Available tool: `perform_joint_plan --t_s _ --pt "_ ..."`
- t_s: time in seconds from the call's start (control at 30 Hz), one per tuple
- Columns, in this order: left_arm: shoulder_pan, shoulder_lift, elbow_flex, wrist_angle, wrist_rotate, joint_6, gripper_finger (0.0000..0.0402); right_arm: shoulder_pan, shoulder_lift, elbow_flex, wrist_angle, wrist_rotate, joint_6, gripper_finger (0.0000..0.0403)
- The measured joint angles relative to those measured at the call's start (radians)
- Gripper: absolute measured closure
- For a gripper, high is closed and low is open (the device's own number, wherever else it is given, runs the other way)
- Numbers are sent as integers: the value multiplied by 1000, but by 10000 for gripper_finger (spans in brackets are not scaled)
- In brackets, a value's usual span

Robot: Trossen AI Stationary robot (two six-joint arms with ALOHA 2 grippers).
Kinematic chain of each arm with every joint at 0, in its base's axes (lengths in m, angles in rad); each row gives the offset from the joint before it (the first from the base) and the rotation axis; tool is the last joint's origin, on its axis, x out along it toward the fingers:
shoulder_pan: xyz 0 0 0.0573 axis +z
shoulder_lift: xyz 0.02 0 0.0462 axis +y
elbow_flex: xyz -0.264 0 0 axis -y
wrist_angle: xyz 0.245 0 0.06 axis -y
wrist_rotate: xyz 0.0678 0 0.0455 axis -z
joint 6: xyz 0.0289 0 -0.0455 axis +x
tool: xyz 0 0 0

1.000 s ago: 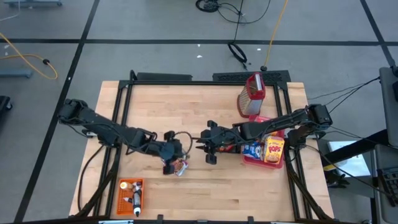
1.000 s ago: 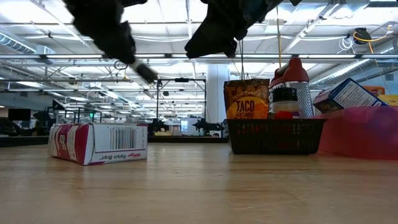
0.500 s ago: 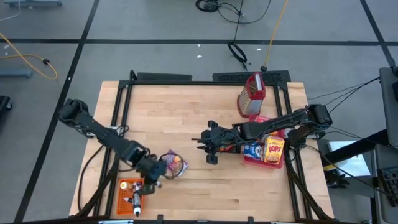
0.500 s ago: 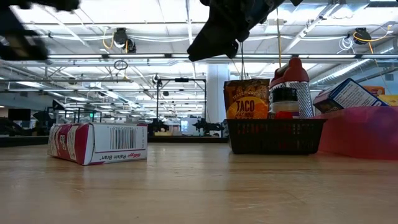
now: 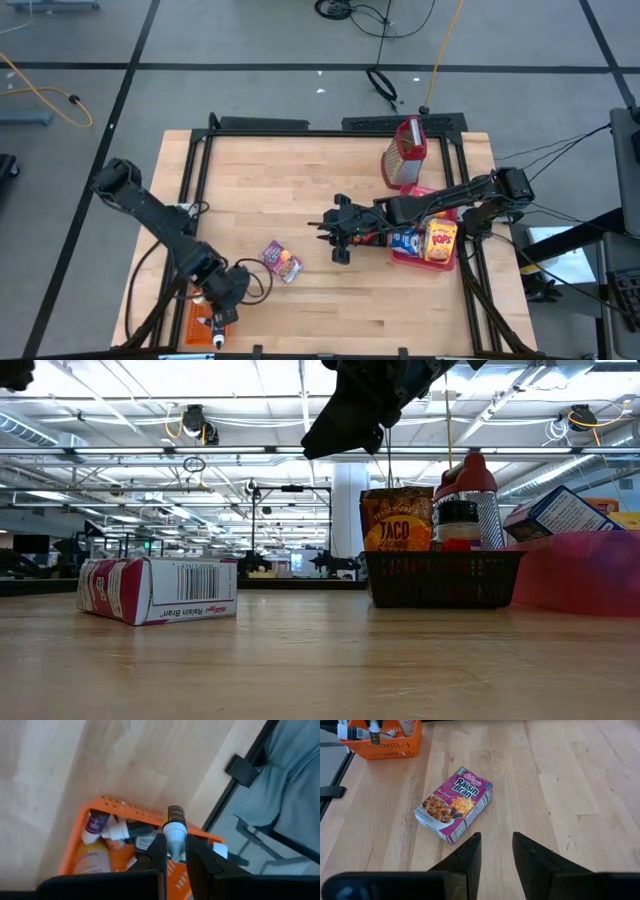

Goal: Pick & Place Kitchen Items
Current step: Put the small brown food coloring bottle into the orange bin

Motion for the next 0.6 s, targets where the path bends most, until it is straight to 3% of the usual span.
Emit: perform_joint_plan --t_s 0.2,0.6 --pt "-30 0 0 4 26 -57 368 0 0 0 0 0 0 298" --pt "-19 -19 0 24 23 3 380 0 0 0 2 0 -11 298"
